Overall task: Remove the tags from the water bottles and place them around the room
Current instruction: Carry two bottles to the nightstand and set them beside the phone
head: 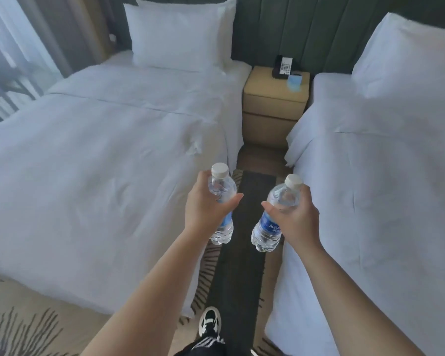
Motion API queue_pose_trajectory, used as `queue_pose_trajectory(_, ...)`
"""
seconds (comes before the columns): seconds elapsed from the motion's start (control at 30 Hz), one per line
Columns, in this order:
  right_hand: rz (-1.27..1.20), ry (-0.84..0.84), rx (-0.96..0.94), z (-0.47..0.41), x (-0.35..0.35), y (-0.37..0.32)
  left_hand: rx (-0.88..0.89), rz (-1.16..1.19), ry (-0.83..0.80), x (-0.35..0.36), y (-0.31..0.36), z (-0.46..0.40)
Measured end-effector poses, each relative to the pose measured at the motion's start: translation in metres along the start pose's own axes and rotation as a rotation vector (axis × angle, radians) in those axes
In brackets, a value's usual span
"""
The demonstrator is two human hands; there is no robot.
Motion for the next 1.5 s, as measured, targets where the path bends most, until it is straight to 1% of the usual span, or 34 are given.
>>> queue_pose_trajectory(0.13, -0.031, 0.042, 0.03, -0.072, 0.029, -0.015, 0.007, 0.008, -0.042, 0.021, -0.013, -0.087)
queue_pose_trajectory(0.27, -0.039, 0.087, 0.078, -0.136, 0.049, -0.016, 0.028, 0.038, -0.082, 0.05, -0.02, -0.157)
queue_pose_trajectory(0.43, -0.011, 0.118, 0.099, -0.221, 0.073, 0.0, 0.037, 0.072, -0.14, 0.099, -0.033, -0.236)
queue_pose_trajectory(0.57, -0.014, 0.115, 0.095, -0.31, 0.09, 0.022, 0.055, 0.075, -0.162, 0.149, -0.042, -0.311)
queue_pose_trajectory(0.7, -0.007, 0.137, 0.077, -0.415, 0.104, 0.043, 0.062, 0.086, -0.141, 0.205, -0.037, -0.401)
queue_pose_trajectory(0.83, -0.006, 0.095, 0.057, -0.521, 0.112, 0.055, 0.041, 0.095, -0.113, 0.255, -0.021, -0.492)
queue_pose_trajectory(1.03, -0.027, 0.102, 0.043, -0.65, 0.115, 0.062, 0.028, 0.104, -0.092, 0.316, -0.011, -0.605)
queue_pose_trajectory(1.17, -0.065, 0.115, 0.02, -0.725, 0.124, 0.069, 0.01, 0.12, -0.085, 0.356, -0.015, -0.669)
queue_pose_trajectory(1.3, -0.051, 0.109, 0.011, -0.802, 0.143, 0.083, -0.009, 0.127, -0.091, 0.395, -0.027, -0.739)
queue_pose_trajectory(1.5, -0.044, 0.117, 0.016, -0.94, 0.194, 0.103, -0.038, 0.142, -0.077, 0.462, -0.059, -0.877)
Point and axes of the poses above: each hand's wrist, its own z-axis away from the middle knuckle, its own x-axis out of the palm, y = z × x, the point moved 1 cm from there along -z, towards the middle knuckle, and after that the axes turned 3 degrees about x, right-handed, at the moved point
